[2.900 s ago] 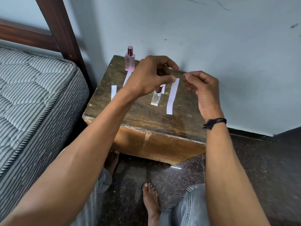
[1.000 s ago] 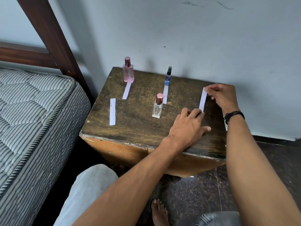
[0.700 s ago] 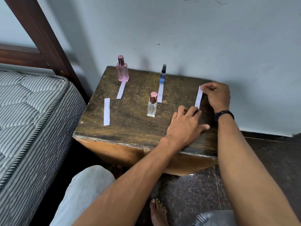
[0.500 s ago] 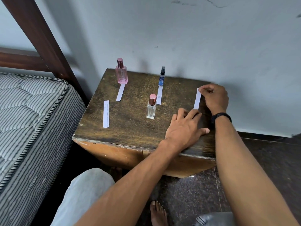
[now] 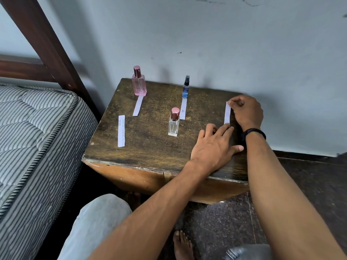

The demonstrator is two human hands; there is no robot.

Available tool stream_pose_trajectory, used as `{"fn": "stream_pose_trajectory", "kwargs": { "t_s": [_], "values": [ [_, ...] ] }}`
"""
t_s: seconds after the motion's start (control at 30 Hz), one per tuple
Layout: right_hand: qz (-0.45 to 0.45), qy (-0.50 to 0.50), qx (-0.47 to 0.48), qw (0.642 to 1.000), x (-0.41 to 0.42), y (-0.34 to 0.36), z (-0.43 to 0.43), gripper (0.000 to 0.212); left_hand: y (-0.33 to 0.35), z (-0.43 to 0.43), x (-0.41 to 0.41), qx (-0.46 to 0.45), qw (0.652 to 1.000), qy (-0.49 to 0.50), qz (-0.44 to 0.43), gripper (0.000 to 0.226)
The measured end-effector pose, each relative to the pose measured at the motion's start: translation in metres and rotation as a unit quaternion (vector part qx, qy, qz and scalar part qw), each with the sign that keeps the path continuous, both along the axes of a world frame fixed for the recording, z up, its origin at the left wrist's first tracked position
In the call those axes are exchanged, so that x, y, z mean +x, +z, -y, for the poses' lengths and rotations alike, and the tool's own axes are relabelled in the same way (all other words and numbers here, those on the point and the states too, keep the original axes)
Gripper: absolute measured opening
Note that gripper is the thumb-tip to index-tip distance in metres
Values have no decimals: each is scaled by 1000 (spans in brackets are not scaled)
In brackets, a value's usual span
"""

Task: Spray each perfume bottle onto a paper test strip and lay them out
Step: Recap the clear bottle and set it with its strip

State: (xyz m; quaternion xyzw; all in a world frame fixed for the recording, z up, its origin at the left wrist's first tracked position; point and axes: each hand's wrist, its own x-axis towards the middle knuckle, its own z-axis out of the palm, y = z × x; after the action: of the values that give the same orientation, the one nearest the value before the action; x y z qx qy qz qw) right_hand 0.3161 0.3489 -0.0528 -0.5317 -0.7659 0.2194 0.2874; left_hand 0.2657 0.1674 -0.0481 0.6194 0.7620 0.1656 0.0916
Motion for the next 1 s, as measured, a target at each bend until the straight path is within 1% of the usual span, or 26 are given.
{"fn": "stream_pose_trajectory", "kwargs": {
  "t_s": [0.13,0.3,0.5,1.0],
  "values": [
    [2,-16,-10,1000,0,1,-2,22,0,1,-1,-1,1000,-6,1,72],
    [7,-24,-13,1000,-2,3,-2,23,-2,-1,-2,-11,1000,-12,-16,76],
    [5,-41,-25,999,-3,6,0,28,-2,0,1,-17,997,-22,-66,82],
    [4,-43,-31,999,-5,7,3,26,-4,-1,0,-5,999,-18,-46,85]
  ]
}}
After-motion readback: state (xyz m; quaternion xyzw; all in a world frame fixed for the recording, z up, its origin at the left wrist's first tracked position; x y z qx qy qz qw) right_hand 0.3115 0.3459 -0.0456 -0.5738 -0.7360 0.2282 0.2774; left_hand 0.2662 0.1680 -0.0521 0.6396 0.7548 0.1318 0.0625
